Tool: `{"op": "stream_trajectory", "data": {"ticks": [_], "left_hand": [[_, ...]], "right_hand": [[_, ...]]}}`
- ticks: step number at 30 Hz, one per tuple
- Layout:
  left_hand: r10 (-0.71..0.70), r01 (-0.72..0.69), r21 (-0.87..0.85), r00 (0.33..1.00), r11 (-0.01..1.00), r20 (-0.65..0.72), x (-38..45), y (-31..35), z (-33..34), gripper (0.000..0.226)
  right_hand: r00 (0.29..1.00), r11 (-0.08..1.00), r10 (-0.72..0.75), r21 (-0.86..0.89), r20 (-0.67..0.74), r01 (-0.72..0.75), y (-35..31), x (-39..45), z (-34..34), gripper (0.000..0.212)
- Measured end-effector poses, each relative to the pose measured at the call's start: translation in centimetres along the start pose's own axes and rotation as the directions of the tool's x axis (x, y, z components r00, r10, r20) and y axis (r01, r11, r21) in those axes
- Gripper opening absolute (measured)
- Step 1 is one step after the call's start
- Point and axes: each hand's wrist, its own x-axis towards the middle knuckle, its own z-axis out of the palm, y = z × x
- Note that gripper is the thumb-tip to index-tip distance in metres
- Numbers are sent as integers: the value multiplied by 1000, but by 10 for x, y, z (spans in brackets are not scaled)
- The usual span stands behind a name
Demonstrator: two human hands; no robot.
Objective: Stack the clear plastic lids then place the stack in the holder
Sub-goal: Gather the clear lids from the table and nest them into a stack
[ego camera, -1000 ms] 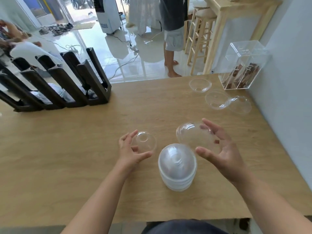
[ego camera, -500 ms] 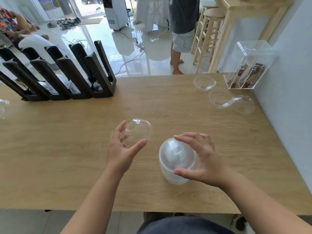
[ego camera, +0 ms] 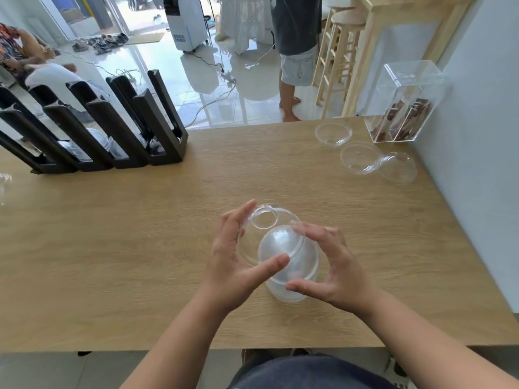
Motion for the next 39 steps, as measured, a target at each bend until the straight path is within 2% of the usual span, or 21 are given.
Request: {"op": "stream_trajectory", "data": {"ticks": [3, 6, 9, 12, 18, 22, 24, 26, 28, 30, 33, 35, 37, 39], "left_hand": [[4, -5, 95, 1000, 996, 14, -3, -2, 5, 88], [6, -10, 138, 1000, 990, 29, -5, -4, 11, 90], [32, -42, 150, 997, 988, 63, -6, -7, 17, 91], [45, -61, 173, 995, 983, 91, -10, -11, 25, 90], [11, -26, 190, 997, 981, 77, -10, -14, 28, 91], [-15, -7, 181, 993, 983, 119, -13, -12, 26, 94], [-28, 14, 112, 992, 994, 121, -11, -8, 18, 89], [-34, 35, -7, 997, 999, 74, 3, -7, 9, 77], [-64, 66, -75, 998, 995, 26, 33, -9, 2, 61], [-92, 92, 0, 995, 996, 41, 73, -13, 1, 43], [-157, 115, 256, 976, 960, 149, 134, -29, 16, 33], [-166, 57, 399, 956, 915, 243, 167, -39, 30, 37], [-145, -32, 494, 937, 869, 317, 192, -42, 42, 41], [-112, -129, 578, 925, 806, 362, 215, -43, 56, 41]], "right_hand": [[997, 990, 67, 122, -25, -64, 2, -4, 4, 79], [996, 983, 67, 175, -59, -55, 4, -7, 6, 81], [994, 991, 28, 132, -109, -14, 12, -13, 5, 90], [993, 996, 43, 81, -108, -34, 21, -21, -4, 92], [985, 989, 127, 90, -117, -117, 37, -23, -23, 57], [959, 986, 166, 12, -231, -168, 51, -8, -40, 43], [941, 974, 193, -66, -277, -219, 65, 12, -51, 42], [939, 925, 209, -255, -273, -281, 86, 39, -65, 46], [936, 802, 287, -482, -206, -352, 105, 65, -80, 47], [900, 664, 412, -630, -142, -403, 114, 85, -91, 52], [834, 514, 536, -734, -128, -443, 123, 105, -97, 58], [842, 541, 513, -698, -168, -469, 128, 116, -98, 50], [891, 674, 401, -590, -214, -445, 127, 118, -97, 39], [894, 827, 336, -361, -296, -431, 117, 115, -94, 28]]}}
